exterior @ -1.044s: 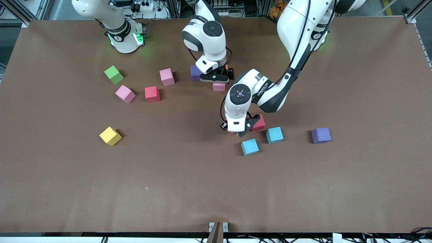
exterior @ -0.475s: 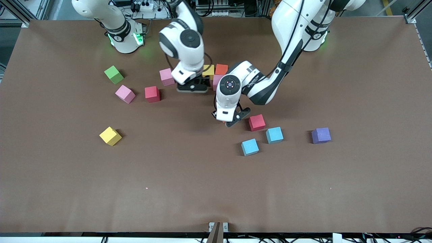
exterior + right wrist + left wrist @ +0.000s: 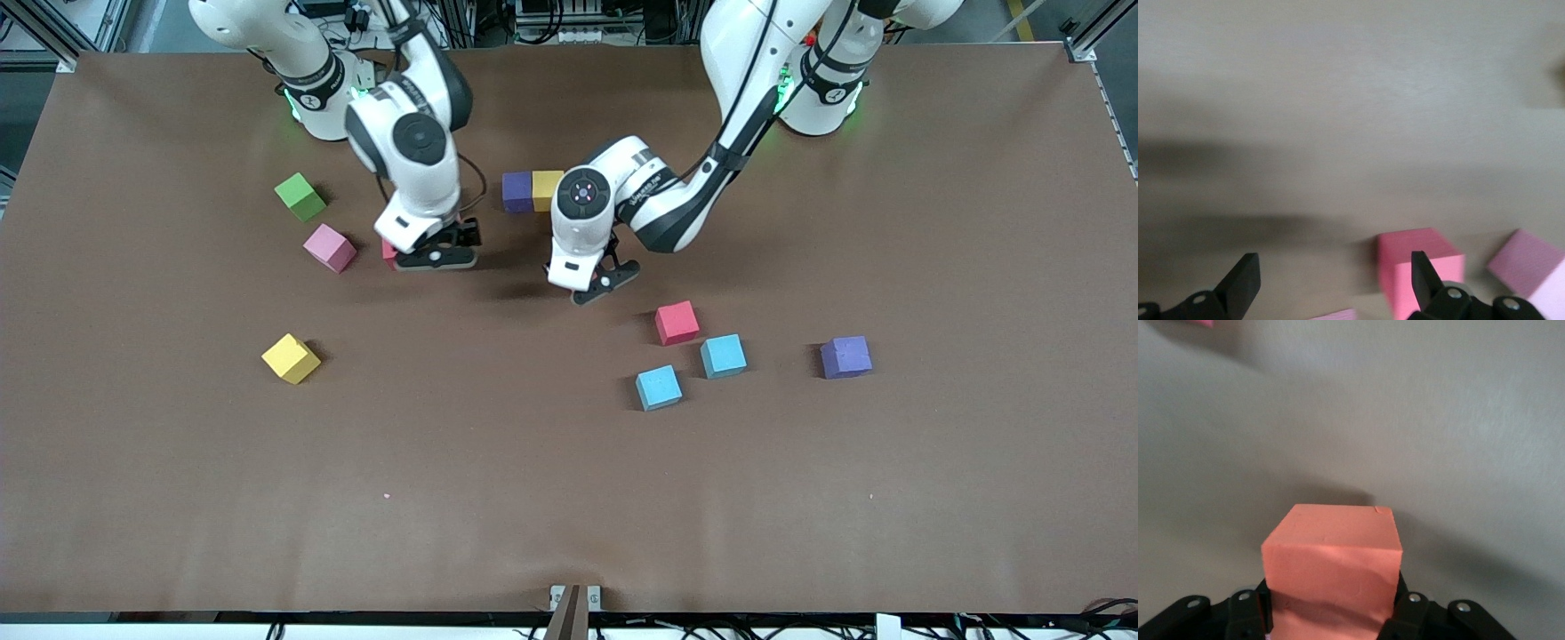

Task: Form number 2 with 11 blocks

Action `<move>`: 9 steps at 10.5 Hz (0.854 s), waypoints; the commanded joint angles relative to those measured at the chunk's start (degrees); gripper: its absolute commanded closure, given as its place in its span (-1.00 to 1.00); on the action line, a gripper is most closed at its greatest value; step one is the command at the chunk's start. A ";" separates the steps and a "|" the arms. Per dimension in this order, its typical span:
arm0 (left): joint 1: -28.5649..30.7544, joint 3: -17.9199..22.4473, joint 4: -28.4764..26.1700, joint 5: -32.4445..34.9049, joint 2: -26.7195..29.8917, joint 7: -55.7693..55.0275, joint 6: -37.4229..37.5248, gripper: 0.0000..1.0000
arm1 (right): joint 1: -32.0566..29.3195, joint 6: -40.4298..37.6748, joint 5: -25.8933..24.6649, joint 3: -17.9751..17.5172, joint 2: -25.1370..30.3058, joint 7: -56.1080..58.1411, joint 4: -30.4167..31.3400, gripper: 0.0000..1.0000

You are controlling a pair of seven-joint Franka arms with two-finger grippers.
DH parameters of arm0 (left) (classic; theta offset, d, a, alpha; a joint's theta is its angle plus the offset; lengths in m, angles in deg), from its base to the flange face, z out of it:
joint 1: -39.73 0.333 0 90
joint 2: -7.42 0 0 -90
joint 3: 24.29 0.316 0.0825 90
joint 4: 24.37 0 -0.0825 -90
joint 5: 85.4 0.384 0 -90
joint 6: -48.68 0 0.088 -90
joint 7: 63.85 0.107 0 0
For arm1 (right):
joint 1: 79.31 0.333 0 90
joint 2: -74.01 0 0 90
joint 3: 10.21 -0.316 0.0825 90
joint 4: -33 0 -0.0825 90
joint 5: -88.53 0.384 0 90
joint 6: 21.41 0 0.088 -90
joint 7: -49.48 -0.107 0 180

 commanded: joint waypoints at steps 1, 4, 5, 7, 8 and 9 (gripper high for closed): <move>-1.32 0.31 -6.92 2.38 3.91 -0.10 -4.38 0.91 | 0.22 0.34 -1.21 4.30 3.63 7.20 4.16 -1.00; -1.59 -1.44 -8.78 6.09 4.36 -0.19 -6.58 0.90 | -2.58 2.17 -1.21 6.08 3.54 14.42 7.41 -1.00; -1.59 -2.05 -9.22 6.96 4.79 -0.19 -7.11 0.90 | -2.94 3.31 -1.12 6.08 3.54 15.22 8.73 -1.00; -1.59 -3.20 -10.62 11.16 4.97 -0.19 -8.33 0.90 | -2.95 7.35 -1.03 5.99 3.37 15.15 11.63 -1.00; -1.50 -3.38 -11.50 12.58 4.98 -0.19 -9.56 0.91 | -2.95 9.28 -0.68 5.99 3.28 15.14 13.03 -1.00; -1.59 -3.38 -11.94 13.64 4.98 -0.10 -10.27 0.91 | -2.95 9.91 -0.24 5.90 3.36 15.06 13.48 -1.00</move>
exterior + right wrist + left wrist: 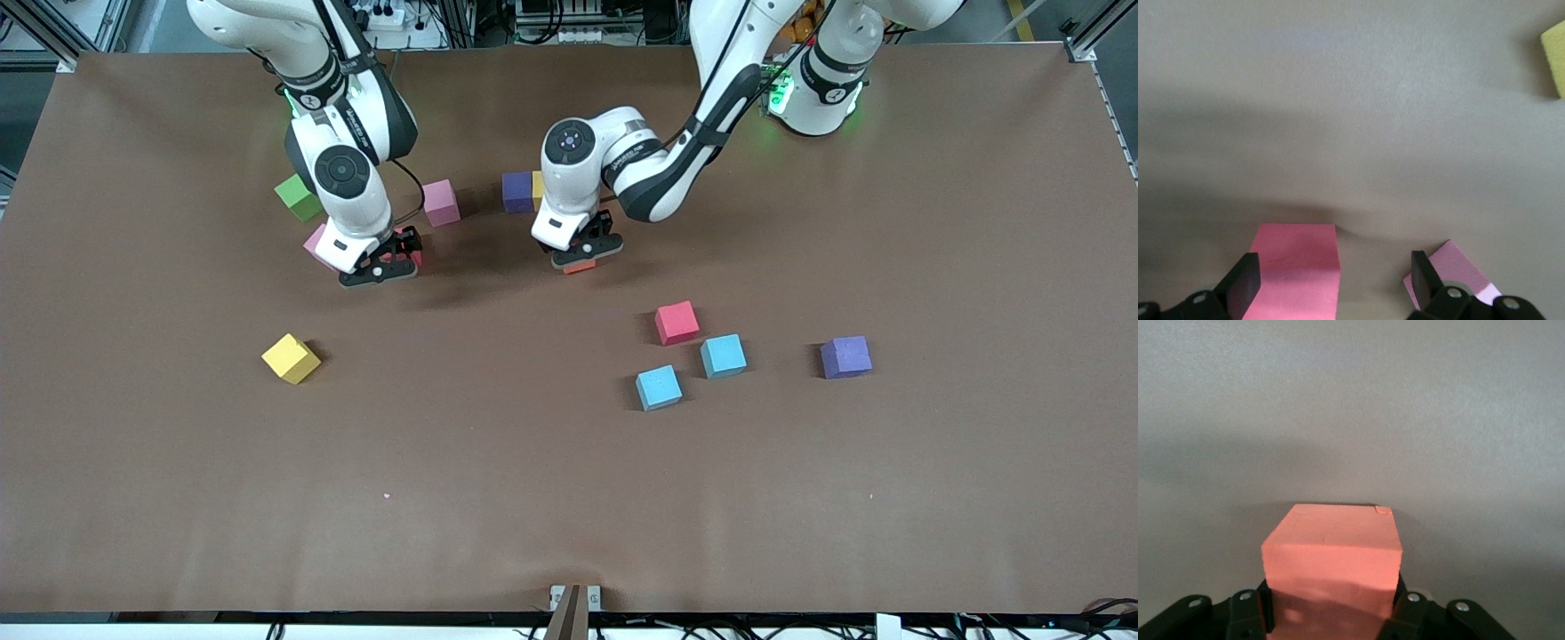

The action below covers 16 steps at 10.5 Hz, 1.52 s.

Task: Form number 2 with 11 blocks

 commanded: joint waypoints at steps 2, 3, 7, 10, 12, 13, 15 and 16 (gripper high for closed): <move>0.05 -0.19 -3.40 4.15 1.83 -0.01 -1.89 0.91 | 0.09 1.65 1.01 -0.23 2.64 0.07 2.47 -1.00; 0.05 -0.19 -3.66 4.15 1.92 0.16 -1.89 0.91 | 0.26 1.39 1.02 -0.32 3.60 -0.02 2.47 -1.00; 0.22 -1.06 -4.45 4.15 2.27 0.52 -1.89 0.90 | 1.76 -2.29 1.02 -0.32 7.56 0.07 2.47 -1.00; 0.49 -1.07 -4.37 4.24 2.27 1.30 -1.89 0.90 | 6.22 -2.48 1.19 -0.41 7.47 -0.64 2.47 -1.00; 1.19 -0.89 -4.28 4.15 2.27 3.67 -1.89 0.91 | 12.01 -2.48 6.26 -0.41 6.86 -0.46 2.38 -1.00; 1.45 -0.89 -4.19 4.15 2.18 3.68 -1.89 0.90 | 14.91 -2.56 8.73 -0.41 6.60 -0.46 2.46 -1.00; 1.37 -0.89 -4.19 4.15 1.92 3.59 -1.89 0.78 | 18.10 -4.83 10.07 -0.41 5.89 -0.29 2.55 -1.00; 1.37 -0.89 -4.02 4.07 1.74 3.25 -1.89 0.30 | 18.28 -5.89 10.07 -0.41 5.89 0.06 3.16 -1.00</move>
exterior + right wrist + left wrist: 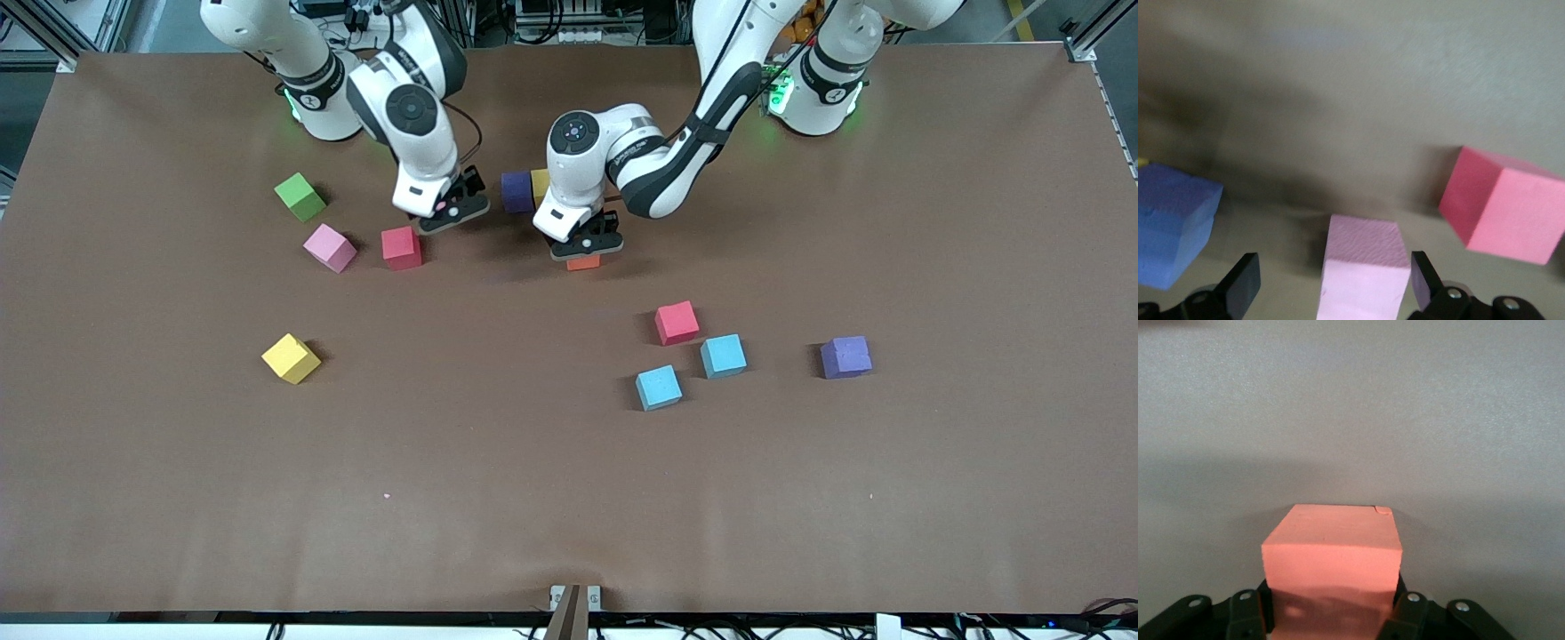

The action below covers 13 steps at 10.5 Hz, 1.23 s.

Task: Form number 2 with 11 blocks

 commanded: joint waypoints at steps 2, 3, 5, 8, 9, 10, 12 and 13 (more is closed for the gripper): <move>0.43 -0.22 -0.78 0.48 0.85 -0.93 -0.57 -0.99 | 0.12 -0.95 0.96 0.65 0.68 1.33 3.02 -1.00; 0.52 -0.14 -0.34 0.39 1.19 -1.11 -0.57 -1.00 | -0.15 -0.86 1.04 0.65 0.68 1.42 3.72 -1.00; 0.69 -0.22 1.32 0.39 2.50 -1.99 -0.05 -1.00 | -0.15 -0.42 2.79 0.65 0.60 1.42 4.69 -1.00; 3.76 -0.31 1.33 0.39 9.18 -1.73 3.46 -1.00 | -0.15 -0.34 4.74 0.65 -0.01 1.69 4.87 -1.00; 4.73 -0.31 1.24 0.39 10.50 -1.47 3.91 -1.00 | -0.15 0.19 4.82 0.65 -0.89 1.69 4.87 -1.00; 6.04 -0.31 1.33 0.39 11.30 -1.20 4.61 -1.00 | -0.15 0.80 5.43 0.65 -1.77 1.69 4.79 -1.00; 8.77 0.30 1.59 0.30 11.92 1.60 4.88 -1.00 | 0.02 2.03 6.05 0.65 -3.26 1.69 4.79 -1.00; 10.52 0.82 2.55 0.30 11.57 3.27 4.88 -1.00 | 0.11 2.47 6.05 0.65 -3.79 1.69 4.79 -1.00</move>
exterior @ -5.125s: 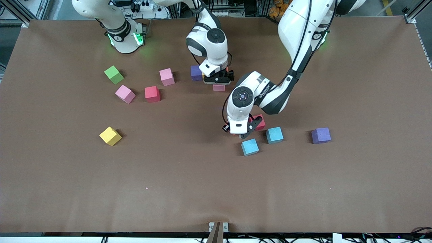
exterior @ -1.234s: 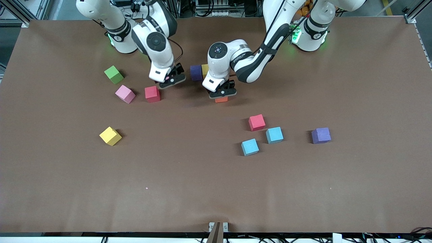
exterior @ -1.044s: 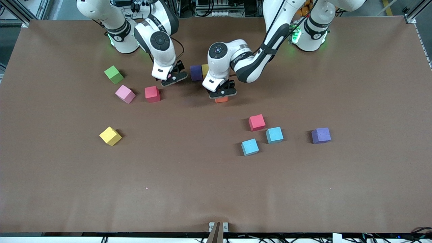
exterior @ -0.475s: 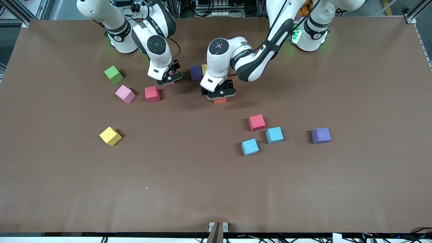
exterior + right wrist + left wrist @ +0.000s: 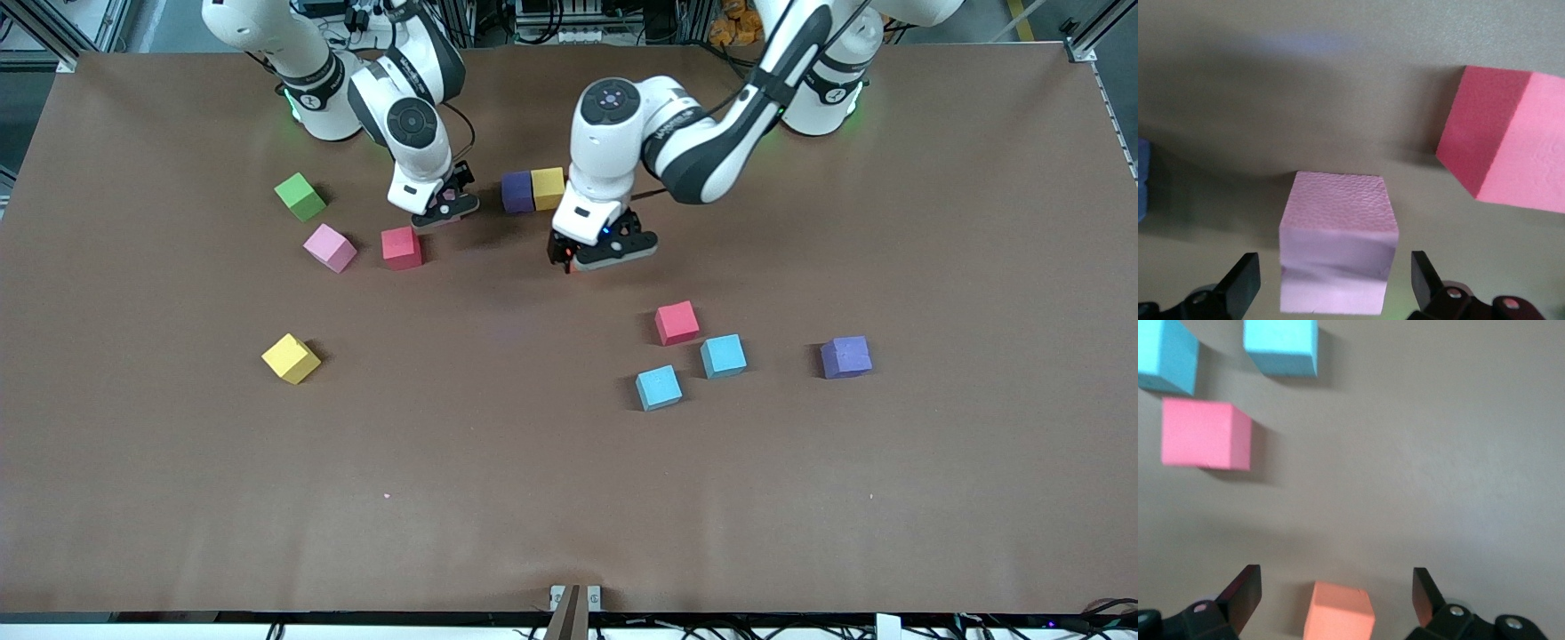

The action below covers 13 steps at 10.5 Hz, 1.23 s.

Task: Form number 2 with 11 blocks

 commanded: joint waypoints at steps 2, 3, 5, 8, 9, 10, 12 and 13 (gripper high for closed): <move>6.88 0.51 1.06 0.30 -0.50 7.98 0.28 -1.00 | 0.16 1.40 1.77 0.10 -1.09 1.34 0.52 -0.84; 7.85 1.47 1.07 0.22 -0.86 10.63 0.28 -1.00 | 0.16 1.40 1.77 0.10 -1.18 1.34 0.60 -0.16; 7.86 5.16 0.98 -0.31 -1.73 18.09 1.33 -1.00 | 0.16 1.40 1.77 0.10 -1.44 1.34 0.52 0.82; 7.86 7.10 1.33 -2.77 -4.80 25.22 1.43 -1.00 | 0.16 1.40 1.77 0.10 -0.83 1.34 0.17 1.00; 7.86 7.45 1.50 -2.77 -5.95 26.03 1.34 -1.00 | 0.16 1.22 1.77 0.10 -0.13 1.60 -0.18 1.00; 7.86 7.46 1.51 -3.21 -6.74 25.95 1.34 -1.00 | 0.16 1.22 1.68 0.10 0.22 3.25 -0.80 1.00; 7.60 7.55 1.51 -5.49 -7.19 25.95 1.34 -1.00 | 0.07 0.70 1.68 0.28 0.32 6.42 -2.20 1.00; 7.51 7.46 1.51 -5.67 -7.54 25.95 1.34 -1.00 | -0.28 0.43 1.68 0.45 0.66 8.35 -2.73 1.00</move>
